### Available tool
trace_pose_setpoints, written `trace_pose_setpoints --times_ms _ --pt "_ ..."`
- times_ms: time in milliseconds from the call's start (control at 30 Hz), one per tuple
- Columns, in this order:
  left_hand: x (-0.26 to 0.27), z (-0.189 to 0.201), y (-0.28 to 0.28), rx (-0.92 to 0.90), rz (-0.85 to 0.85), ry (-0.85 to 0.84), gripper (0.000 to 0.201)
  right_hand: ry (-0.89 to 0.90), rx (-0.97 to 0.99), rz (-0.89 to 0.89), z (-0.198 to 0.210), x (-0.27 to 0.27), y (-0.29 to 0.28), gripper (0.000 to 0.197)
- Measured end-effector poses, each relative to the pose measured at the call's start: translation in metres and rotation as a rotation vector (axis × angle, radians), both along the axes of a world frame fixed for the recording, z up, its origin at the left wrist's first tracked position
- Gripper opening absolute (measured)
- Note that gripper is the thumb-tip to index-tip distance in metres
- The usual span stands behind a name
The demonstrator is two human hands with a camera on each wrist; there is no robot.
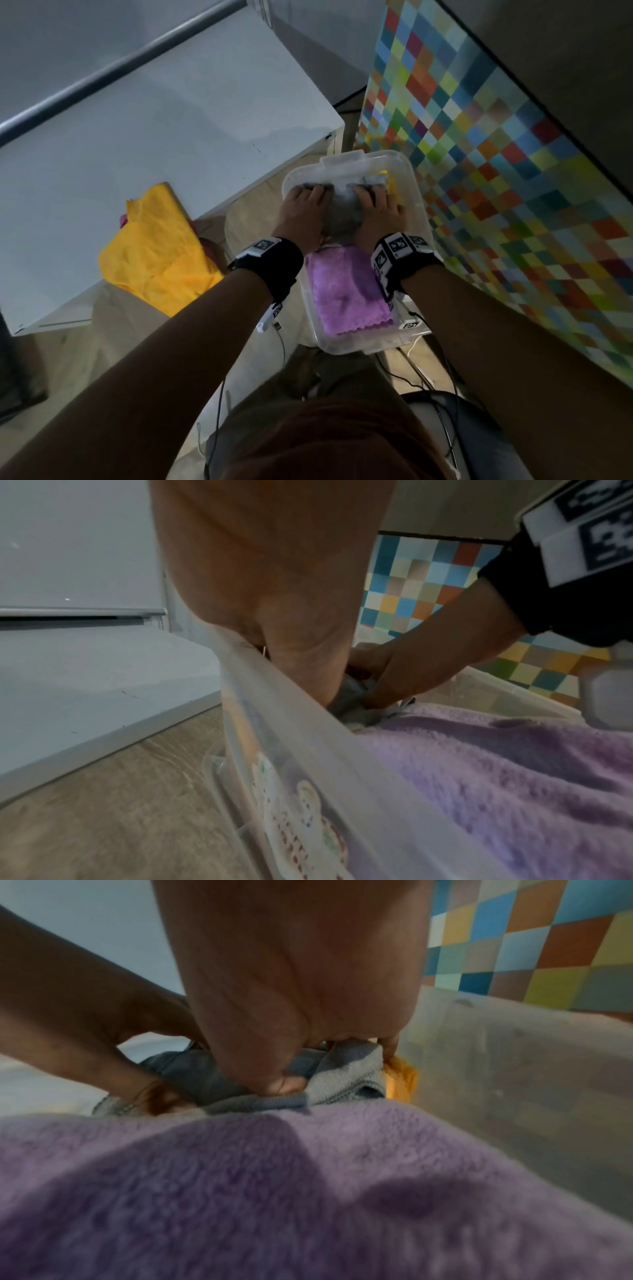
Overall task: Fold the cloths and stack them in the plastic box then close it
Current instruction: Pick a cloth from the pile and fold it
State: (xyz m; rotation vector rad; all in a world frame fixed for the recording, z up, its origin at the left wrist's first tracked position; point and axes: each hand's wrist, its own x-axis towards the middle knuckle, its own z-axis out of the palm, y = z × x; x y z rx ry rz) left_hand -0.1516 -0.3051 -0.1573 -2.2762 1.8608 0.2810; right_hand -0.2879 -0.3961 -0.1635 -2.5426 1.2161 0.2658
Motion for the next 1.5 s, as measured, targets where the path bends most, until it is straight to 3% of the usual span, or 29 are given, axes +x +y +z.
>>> trace_pose_setpoints --times_ms 100,233,333,467,567,733,867,1000,1067,1167,1233,1333,1433,1500 --pt "0.007 0.004 0.0 -0.044 -0.023 0.119 0.08 0.019 0.009 0.011 0.015 0.004 -0.002 0.083" --pt "0.033 0.037 0.02 -0.369 -0.042 0.376 0.057 -0.248 -0.141 -0.065 0.05 0.017 0.006 0.06" --pt "0.065 0.045 0.053 -0.573 0.042 0.348 0.039 -0.359 -0.076 -0.046 0.069 0.038 0.024 0.047" --pt "0.109 0.034 0.119 -0.451 0.341 0.327 0.037 -0.338 0.258 -0.018 0.099 0.078 0.057 0.027" --pt "0.128 0.015 0.181 -0.311 0.545 0.365 0.039 -0.233 0.538 0.019 0.103 0.105 0.095 0.025" --pt "0.129 -0.03 0.269 -0.087 0.77 0.466 0.044 -0.075 0.649 0.086 0.067 0.144 0.162 0.025" --pt "0.126 -0.055 0.311 0.036 0.905 0.565 0.057 0.047 0.734 0.069 0.019 0.164 0.207 0.036" --pt "0.111 -0.082 0.329 0.076 1.077 0.664 0.097 0.076 0.787 -0.001 -0.032 0.173 0.236 0.069" --pt "0.1 -0.093 0.33 -0.053 1.291 0.782 0.114 0.016 0.815 -0.101 -0.053 0.173 0.247 0.086" --pt "0.098 -0.119 0.327 -0.365 1.64 0.882 0.101 -0.048 0.862 -0.184 -0.077 0.173 0.261 0.096" --pt "0.101 -0.128 0.324 -0.464 1.751 0.948 0.08 -0.037 0.867 -0.161 -0.087 0.174 0.267 0.093" --pt "0.106 -0.13 0.321 -0.38 1.718 0.996 0.051 -0.01 0.829 -0.094 -0.095 0.174 0.274 0.086" --pt "0.107 -0.126 0.323 -0.336 1.696 0.908 0.045 -0.009 0.843 -0.076 -0.098 0.17 0.279 0.086" --pt "0.103 -0.111 0.327 -0.451 1.637 0.828 0.043 -0.078 0.851 -0.123 -0.092 0.167 0.281 0.092"
